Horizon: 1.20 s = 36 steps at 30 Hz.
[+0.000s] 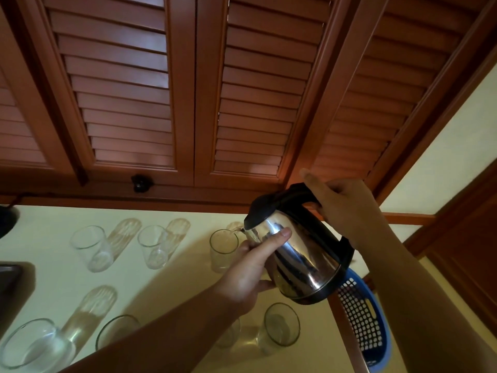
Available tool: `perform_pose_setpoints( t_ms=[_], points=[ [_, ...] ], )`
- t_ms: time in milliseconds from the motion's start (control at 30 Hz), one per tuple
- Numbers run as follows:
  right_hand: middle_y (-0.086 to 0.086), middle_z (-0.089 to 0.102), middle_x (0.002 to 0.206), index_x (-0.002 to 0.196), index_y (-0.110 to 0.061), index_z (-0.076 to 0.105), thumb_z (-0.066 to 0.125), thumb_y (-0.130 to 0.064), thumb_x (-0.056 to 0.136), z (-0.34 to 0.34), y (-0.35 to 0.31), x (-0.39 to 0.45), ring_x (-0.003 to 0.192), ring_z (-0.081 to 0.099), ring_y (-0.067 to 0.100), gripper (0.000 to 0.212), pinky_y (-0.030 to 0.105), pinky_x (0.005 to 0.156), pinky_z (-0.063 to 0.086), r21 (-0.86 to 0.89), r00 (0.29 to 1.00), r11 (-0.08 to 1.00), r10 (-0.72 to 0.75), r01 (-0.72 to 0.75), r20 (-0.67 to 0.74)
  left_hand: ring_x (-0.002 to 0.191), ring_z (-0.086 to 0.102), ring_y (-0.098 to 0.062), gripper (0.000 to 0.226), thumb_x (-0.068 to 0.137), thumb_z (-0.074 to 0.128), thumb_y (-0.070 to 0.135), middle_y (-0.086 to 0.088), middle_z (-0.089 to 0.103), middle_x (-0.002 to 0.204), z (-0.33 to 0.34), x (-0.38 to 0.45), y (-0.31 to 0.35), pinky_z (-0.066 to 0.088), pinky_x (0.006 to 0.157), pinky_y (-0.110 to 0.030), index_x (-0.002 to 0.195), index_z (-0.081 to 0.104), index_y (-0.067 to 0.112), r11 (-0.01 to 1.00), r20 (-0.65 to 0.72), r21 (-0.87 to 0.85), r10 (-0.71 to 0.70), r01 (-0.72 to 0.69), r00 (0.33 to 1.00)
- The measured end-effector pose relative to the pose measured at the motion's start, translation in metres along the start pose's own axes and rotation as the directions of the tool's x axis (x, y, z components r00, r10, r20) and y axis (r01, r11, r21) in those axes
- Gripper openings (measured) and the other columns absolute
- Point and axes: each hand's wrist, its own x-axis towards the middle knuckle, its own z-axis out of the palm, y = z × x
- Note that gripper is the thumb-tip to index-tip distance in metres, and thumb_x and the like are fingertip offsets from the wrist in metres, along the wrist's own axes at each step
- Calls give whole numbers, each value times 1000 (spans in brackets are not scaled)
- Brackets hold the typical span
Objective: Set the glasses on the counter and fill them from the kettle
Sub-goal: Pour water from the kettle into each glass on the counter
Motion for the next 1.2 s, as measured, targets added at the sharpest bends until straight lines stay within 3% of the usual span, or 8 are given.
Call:
perform_pose_setpoints(
  t_ms=[167,400,533,700,833,967,1100,1200],
  points=[
    [-9,39,37,53,-15,51,59,-70,88,0,0,1,34,37,5,66,26,53,41,-12,1000,1000,-19,19,-4,113,77,-25,99,55,96,60,-9,81,121,0,1,-1,61,100,-59,136,62,15,1000,13,-11,1,0,1000],
    [-9,38,36,49,-18,48,60,-70,89,1,0,3,34,36,6,67,30,55,42,-4,999,999,-33,33,-2,110,78,-24,96,56,95,60,-10,81,120,0,1,0,64,94,-53,135,64,14,1000,9,-10,6,-6,1000],
    [-8,38,37,49,-17,48,61,-69,89,1,1,4,34,36,7,67,31,56,42,0,999,999,-36,36,-2,114,77,-25,98,55,97,61,-10,81,122,0,2,-1,61,100,-60,135,65,15,1000,7,-7,5,-5,1000],
    [-7,38,37,47,-17,49,62,-67,91,2,2,5,34,36,8,68,31,57,43,-3,999,999,-49,49,0,115,77,-26,98,55,96,58,-11,80,123,0,0,-1,63,96,-55,136,63,14,1000,8,-23,-5,5,1000],
    [5,46,46,55,-6,58,60,-71,88,3,3,6,38,39,12,74,33,58,45,-36,998,998,-55,55,5,113,77,-25,98,55,96,58,-12,80,122,-1,-2,1,64,93,-51,136,62,12,999,17,-36,-12,13,1000],
    [6,45,47,54,-9,57,60,-71,88,3,2,4,38,39,13,71,31,56,44,-43,998,997,-59,59,1,112,78,-25,103,53,99,59,-12,80,122,-1,-3,1,65,90,-48,137,62,11,999,26,-28,-22,23,999],
    [13,49,55,71,12,62,60,-75,84,4,2,4,47,44,23,88,33,58,46,-39,1000,999,-21,21,-9,114,77,-27,114,46,101,63,-13,78,126,0,-3,2,65,91,-53,139,59,12,999,24,-26,-40,41,999],
    [13,46,55,75,15,60,62,-72,86,3,2,1,46,40,22,88,33,57,44,-19,1000,1000,-5,4,-19,110,77,-26,113,46,101,62,-12,80,121,1,-4,4,66,84,-49,139,61,11,998,25,-32,-45,46,999]
  ],
)
